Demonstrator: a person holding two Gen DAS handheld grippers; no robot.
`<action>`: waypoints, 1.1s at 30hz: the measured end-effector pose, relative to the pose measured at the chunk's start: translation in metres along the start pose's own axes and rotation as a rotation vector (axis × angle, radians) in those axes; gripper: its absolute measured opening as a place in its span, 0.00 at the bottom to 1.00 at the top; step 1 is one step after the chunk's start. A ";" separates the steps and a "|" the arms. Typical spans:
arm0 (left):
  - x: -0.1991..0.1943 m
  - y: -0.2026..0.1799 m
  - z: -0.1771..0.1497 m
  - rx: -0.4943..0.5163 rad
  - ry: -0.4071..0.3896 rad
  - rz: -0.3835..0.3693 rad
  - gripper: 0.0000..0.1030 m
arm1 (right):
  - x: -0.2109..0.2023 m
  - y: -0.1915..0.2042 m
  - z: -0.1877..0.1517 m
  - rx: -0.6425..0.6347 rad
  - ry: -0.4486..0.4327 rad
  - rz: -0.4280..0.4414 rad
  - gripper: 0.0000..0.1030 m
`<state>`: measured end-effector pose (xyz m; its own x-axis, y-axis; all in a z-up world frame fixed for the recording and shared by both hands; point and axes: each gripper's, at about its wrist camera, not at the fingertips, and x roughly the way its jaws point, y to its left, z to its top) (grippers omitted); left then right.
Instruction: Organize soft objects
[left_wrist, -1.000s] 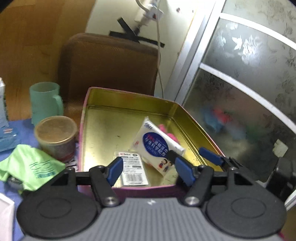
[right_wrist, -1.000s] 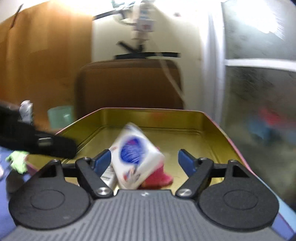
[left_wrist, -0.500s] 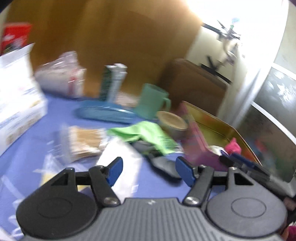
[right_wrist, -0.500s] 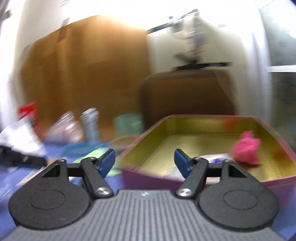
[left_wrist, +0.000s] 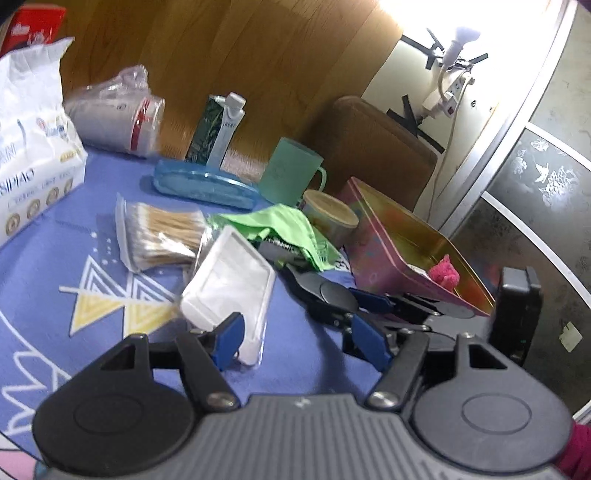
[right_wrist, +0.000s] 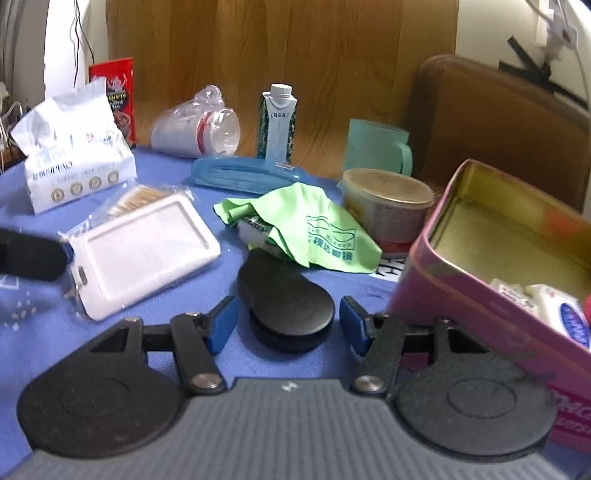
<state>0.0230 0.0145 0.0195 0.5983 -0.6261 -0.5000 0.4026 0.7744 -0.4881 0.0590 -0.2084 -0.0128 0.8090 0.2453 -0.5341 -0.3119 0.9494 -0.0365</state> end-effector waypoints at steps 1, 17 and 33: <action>0.002 0.001 -0.001 -0.008 0.011 0.000 0.64 | -0.001 -0.002 -0.001 0.013 0.002 0.012 0.51; 0.044 -0.030 -0.016 -0.018 0.193 -0.089 0.52 | -0.066 0.000 -0.048 0.295 -0.015 0.199 0.51; 0.086 -0.131 0.035 0.234 0.131 -0.128 0.39 | -0.105 -0.035 -0.036 0.228 -0.258 0.014 0.51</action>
<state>0.0461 -0.1374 0.0658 0.4439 -0.7144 -0.5408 0.6267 0.6789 -0.3824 -0.0327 -0.2747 0.0143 0.9139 0.2727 -0.3005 -0.2282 0.9577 0.1752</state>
